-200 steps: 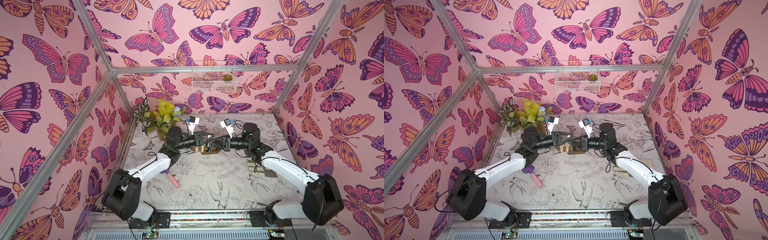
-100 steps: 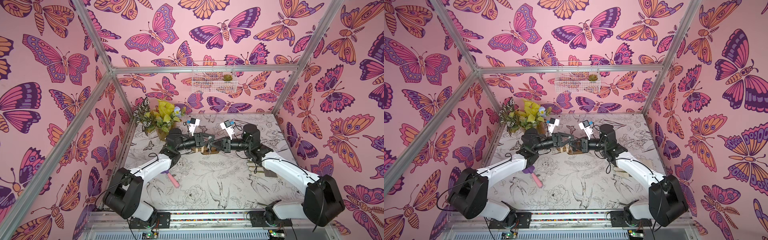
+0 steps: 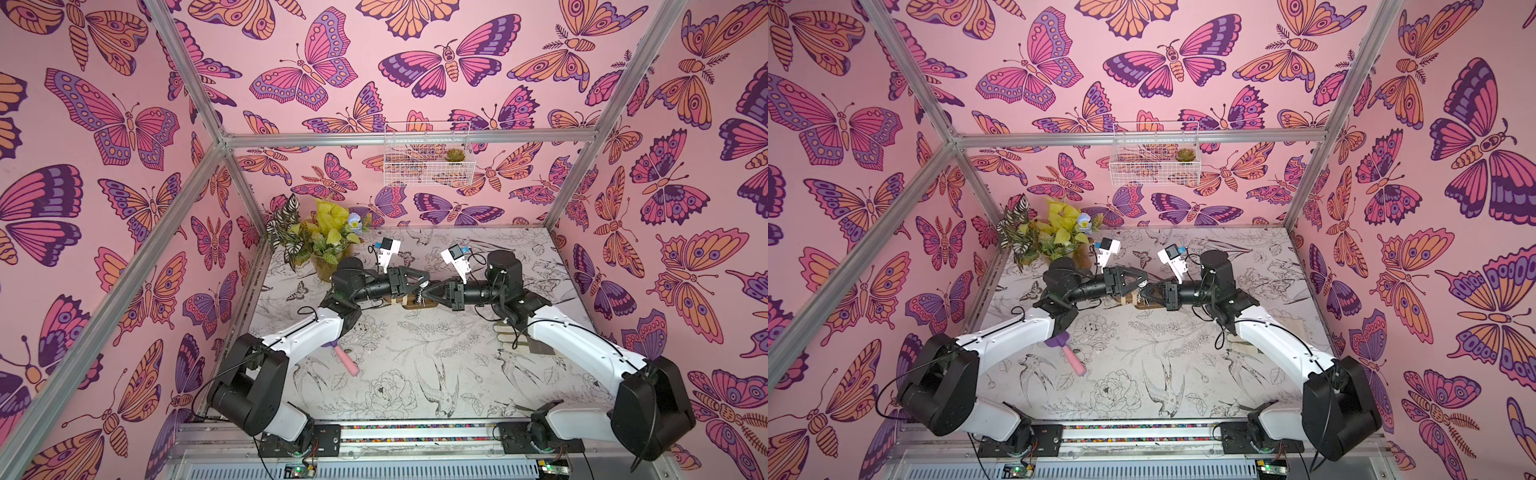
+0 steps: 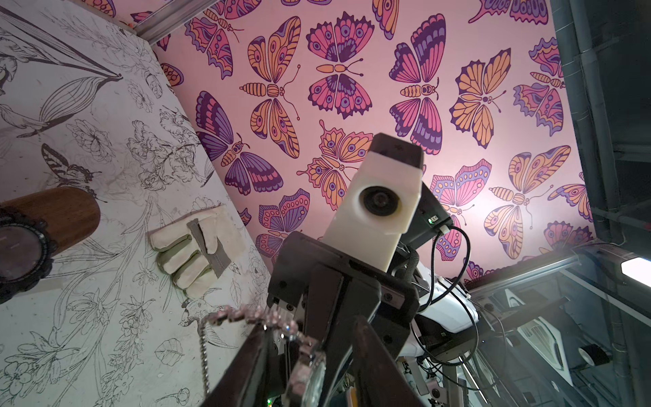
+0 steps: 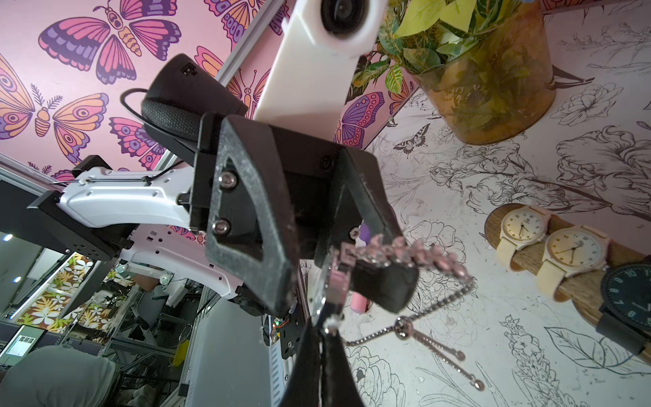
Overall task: Place watch on stand
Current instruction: Adjust the watch.
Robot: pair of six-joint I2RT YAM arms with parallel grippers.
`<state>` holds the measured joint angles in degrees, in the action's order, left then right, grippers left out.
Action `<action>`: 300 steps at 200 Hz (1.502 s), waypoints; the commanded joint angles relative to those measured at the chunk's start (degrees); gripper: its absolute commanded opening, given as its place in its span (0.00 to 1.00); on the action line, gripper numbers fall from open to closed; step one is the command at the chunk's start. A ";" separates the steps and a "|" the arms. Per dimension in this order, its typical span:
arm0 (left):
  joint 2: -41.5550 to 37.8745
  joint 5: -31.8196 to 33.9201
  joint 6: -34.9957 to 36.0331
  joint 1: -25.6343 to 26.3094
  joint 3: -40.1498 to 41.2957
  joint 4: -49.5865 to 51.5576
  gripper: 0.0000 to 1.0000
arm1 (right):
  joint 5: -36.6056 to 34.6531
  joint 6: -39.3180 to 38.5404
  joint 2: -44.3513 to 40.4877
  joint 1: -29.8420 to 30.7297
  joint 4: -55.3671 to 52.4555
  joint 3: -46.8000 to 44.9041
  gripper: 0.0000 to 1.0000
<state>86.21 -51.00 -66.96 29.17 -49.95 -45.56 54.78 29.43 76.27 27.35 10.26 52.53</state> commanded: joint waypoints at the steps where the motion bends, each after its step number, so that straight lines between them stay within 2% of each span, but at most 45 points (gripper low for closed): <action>1: 0.83 0.73 -1.03 -0.52 0.12 -5.13 0.39 | 3.82 -2.74 0.02 0.28 -4.86 -0.33 0.00; 38: 1.11 0.64 -1.11 -0.53 0.21 -4.98 0.38 | 2.53 -3.80 -1.02 -0.14 -6.17 -0.76 0.00; 72: 1.66 0.73 -1.20 -0.78 0.73 -4.91 0.39 | 4.42 1.05 -1.64 -2.42 -0.19 -2.68 0.00; 133: 1.96 1.08 -1.14 -1.43 1.78 -5.24 0.39 | 6.21 3.97 -2.31 -4.51 4.08 -4.66 0.00; 199: 3.95 0.60 -2.92 -2.80 3.06 -8.44 0.39 | 8.09 9.37 -3.41 -10.94 10.54 -7.94 0.00; 255: 5.22 -0.41 -4.61 -4.50 4.62 -11.22 0.38 | 6.94 9.13 -1.65 -18.54 10.68 -10.47 0.00; 300: 5.18 -1.20 -5.00 -6.26 6.13 -12.01 0.38 | 4.17 6.55 2.25 -25.24 5.74 -10.81 0.00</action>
<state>90.89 -50.57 -71.66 23.90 -45.08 -54.81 60.64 38.04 76.44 4.89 18.85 41.93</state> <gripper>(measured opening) 0.378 0.045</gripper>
